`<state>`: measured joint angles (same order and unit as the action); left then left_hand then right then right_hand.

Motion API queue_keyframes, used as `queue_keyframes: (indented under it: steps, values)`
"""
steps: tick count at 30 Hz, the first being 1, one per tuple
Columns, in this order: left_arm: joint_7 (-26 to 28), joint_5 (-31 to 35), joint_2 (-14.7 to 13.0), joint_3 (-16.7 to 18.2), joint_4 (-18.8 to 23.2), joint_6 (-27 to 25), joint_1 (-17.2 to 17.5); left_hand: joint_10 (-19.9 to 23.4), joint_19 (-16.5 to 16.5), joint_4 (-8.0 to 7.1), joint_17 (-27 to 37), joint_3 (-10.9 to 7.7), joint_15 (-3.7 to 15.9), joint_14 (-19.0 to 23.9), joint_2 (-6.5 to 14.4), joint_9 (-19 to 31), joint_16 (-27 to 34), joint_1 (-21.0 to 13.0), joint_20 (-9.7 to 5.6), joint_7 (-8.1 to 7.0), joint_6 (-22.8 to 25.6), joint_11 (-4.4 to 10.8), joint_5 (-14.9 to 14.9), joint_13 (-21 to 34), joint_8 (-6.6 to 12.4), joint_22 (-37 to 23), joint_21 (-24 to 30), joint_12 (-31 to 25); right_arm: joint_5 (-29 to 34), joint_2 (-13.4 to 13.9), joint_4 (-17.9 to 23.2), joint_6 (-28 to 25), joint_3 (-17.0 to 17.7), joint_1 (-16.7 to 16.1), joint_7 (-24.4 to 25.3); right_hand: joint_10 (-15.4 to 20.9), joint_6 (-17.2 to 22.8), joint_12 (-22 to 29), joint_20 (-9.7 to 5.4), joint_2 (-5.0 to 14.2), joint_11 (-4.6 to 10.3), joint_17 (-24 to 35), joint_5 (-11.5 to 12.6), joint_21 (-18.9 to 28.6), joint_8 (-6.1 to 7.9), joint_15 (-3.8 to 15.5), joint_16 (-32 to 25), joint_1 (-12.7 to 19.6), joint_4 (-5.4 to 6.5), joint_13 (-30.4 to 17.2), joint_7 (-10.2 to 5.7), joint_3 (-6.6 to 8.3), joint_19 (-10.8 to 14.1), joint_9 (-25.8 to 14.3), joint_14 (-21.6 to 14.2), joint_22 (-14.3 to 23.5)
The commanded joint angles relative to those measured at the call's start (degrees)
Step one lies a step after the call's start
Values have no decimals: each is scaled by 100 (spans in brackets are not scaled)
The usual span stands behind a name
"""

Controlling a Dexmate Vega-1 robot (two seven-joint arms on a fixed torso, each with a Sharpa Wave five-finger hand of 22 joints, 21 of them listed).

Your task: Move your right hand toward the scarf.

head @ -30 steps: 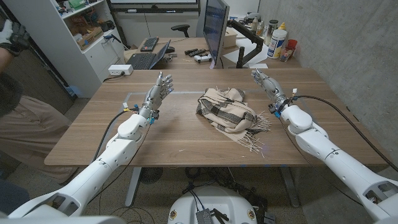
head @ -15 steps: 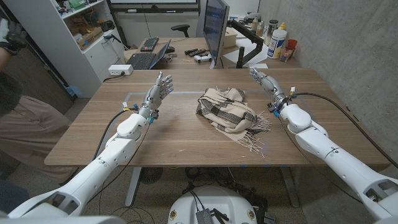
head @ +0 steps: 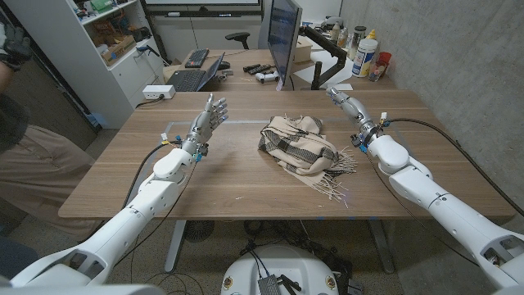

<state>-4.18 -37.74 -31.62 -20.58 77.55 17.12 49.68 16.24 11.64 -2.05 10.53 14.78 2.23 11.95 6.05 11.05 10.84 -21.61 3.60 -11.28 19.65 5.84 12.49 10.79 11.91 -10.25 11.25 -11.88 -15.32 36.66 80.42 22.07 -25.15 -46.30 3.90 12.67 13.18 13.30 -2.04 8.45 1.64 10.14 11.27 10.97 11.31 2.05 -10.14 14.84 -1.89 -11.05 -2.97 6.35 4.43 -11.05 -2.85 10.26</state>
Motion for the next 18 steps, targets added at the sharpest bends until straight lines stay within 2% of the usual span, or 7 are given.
queue_keyframes:
  steps: [1, 18]
  values:
    - [-30, 19, -41, 1, -14, -14, -46, 52, 39, 13, 8, 32, 343, 46, 2, 31, 28, -63, -19, 1, 28, 15, 24, 32, 13, -22, 29, -36, 346, 20, 16, 173, -57, 64, 83, -24, -5, -16, -53, 25, -30, 6, 47, -16, 1, 266, 27, 71, -11, -9, -34, 57, -16, -28, 23, 12]
    - [36, 29, -60, 23, 85, 4, 30, 61, 44, 17, 8, 31, 345, 45, 3, 31, 27, -66, -17, -30, -62, 31, 24, 32, -26, -22, 30, -30, 1209, 234, 366, 201, -125, 32, 379, -28, -30, -15, -48, 21, -21, 4, 48, -6, -3, 257, 10, 93, -29, -9, -40, 75, -24, -28, 37, 10]
